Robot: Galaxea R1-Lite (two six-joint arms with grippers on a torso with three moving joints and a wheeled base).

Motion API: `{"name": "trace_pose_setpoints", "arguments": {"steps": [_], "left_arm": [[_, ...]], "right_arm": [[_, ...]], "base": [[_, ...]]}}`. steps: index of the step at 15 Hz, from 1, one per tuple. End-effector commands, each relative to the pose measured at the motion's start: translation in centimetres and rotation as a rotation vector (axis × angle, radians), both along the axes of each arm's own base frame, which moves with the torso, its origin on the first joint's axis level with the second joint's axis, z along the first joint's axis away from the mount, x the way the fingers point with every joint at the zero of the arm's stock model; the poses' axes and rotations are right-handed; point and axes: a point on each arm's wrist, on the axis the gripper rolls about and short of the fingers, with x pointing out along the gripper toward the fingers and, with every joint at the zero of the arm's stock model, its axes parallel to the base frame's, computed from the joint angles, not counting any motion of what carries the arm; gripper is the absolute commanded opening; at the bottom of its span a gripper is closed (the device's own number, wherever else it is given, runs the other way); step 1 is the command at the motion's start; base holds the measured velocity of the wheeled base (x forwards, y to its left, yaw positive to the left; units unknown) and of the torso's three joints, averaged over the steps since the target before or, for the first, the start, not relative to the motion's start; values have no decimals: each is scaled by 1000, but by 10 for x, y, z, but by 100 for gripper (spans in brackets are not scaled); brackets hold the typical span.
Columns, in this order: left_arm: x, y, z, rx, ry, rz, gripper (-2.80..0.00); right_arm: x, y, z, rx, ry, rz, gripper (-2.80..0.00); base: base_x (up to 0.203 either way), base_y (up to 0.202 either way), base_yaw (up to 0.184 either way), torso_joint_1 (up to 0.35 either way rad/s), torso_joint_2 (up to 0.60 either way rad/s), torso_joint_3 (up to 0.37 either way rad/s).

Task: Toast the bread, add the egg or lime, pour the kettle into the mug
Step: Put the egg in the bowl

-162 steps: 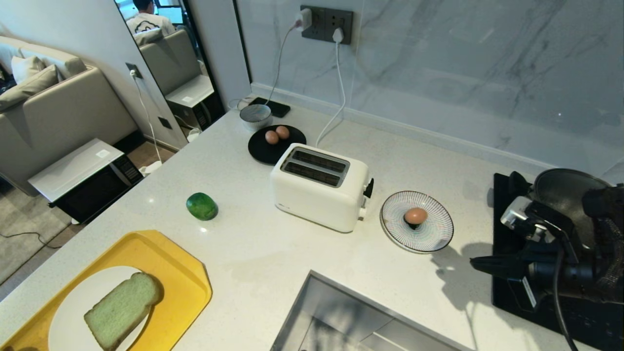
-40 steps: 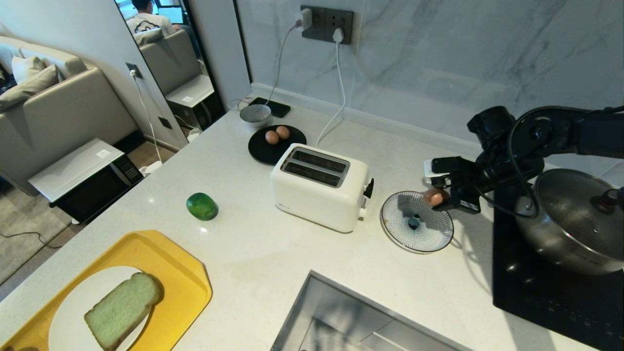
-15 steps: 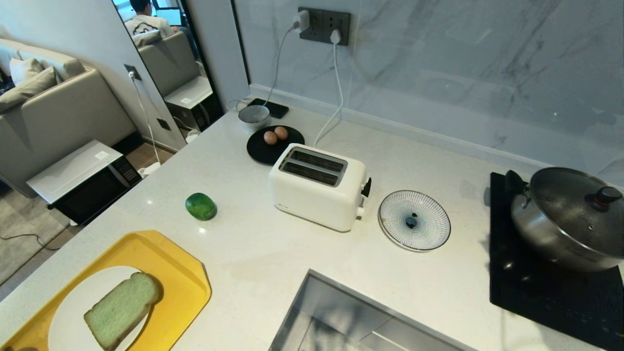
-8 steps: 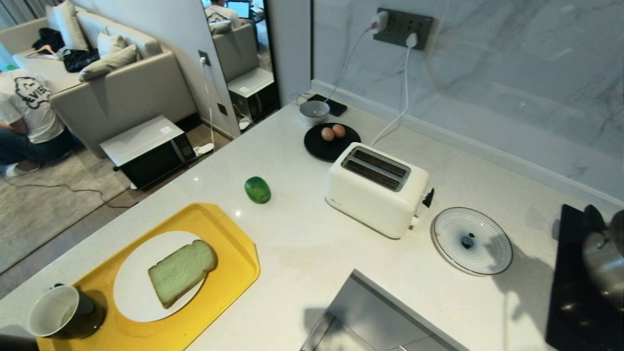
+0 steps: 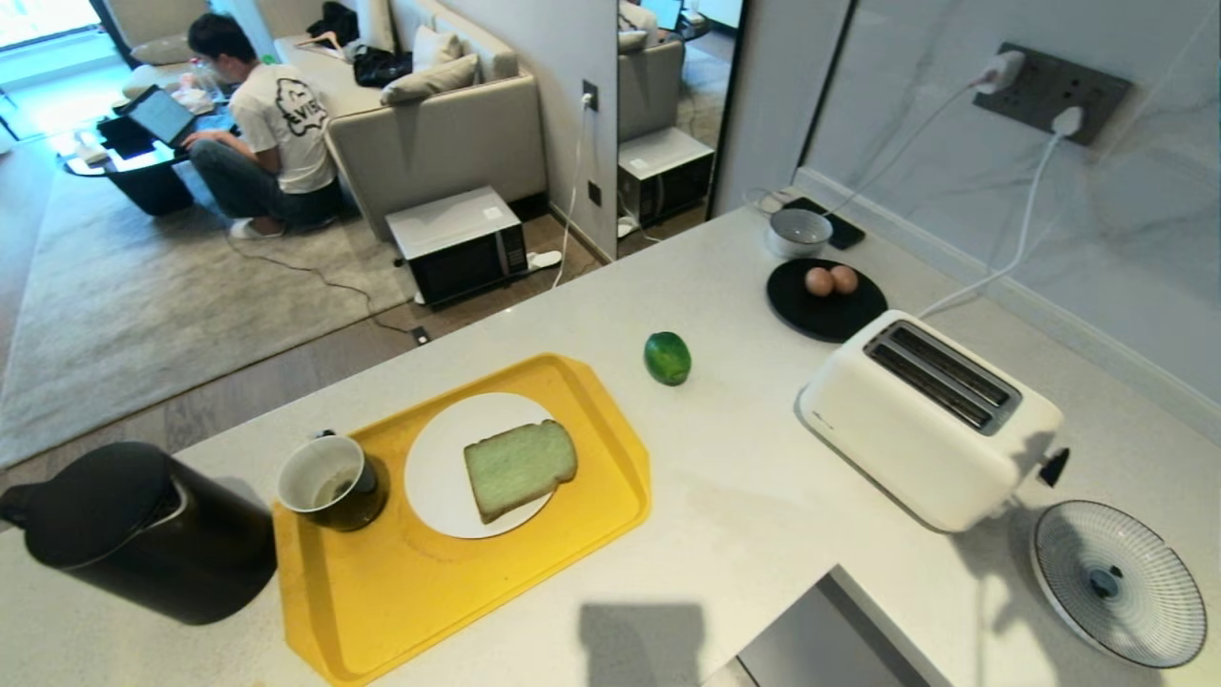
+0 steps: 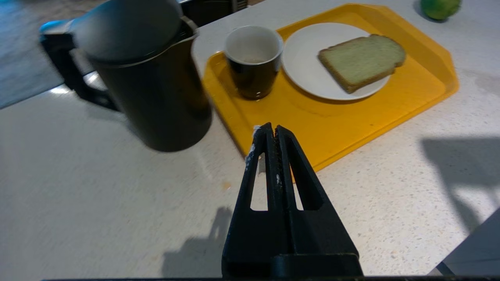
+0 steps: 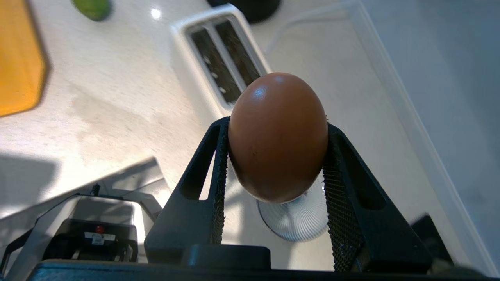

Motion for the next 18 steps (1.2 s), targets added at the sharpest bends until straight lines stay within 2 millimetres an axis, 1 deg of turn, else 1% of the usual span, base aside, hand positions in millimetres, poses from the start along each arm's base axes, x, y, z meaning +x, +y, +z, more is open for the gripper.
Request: {"name": "trace_pose_setpoints", "arguments": {"steps": [1,6,12,16,18], "left_arm": [[0,0,0,0,-2,0,-280],[0,0,0,0,-2,0,-280],[0,0,0,0,-2,-1,-280],[0,0,0,0,-2,0,-280],[0,0,0,0,-2,0,-280]], "right_arm": [[2,0,-1,-3,11,0,-280],[4,0,-2,-6,19,4,-280],[12,1,-6,-7,52,4,-280],[27,3,-19,-15,128,22,-280],[39,6,-27,-42,181,60,-280]], "base": [[0,-8,178,5,5,3],[-1,-9,172,-1,3,2],[1,-10,173,2,1,1],[-2,-8,156,5,1,1],[-1,-2,48,1,1,6]]}}
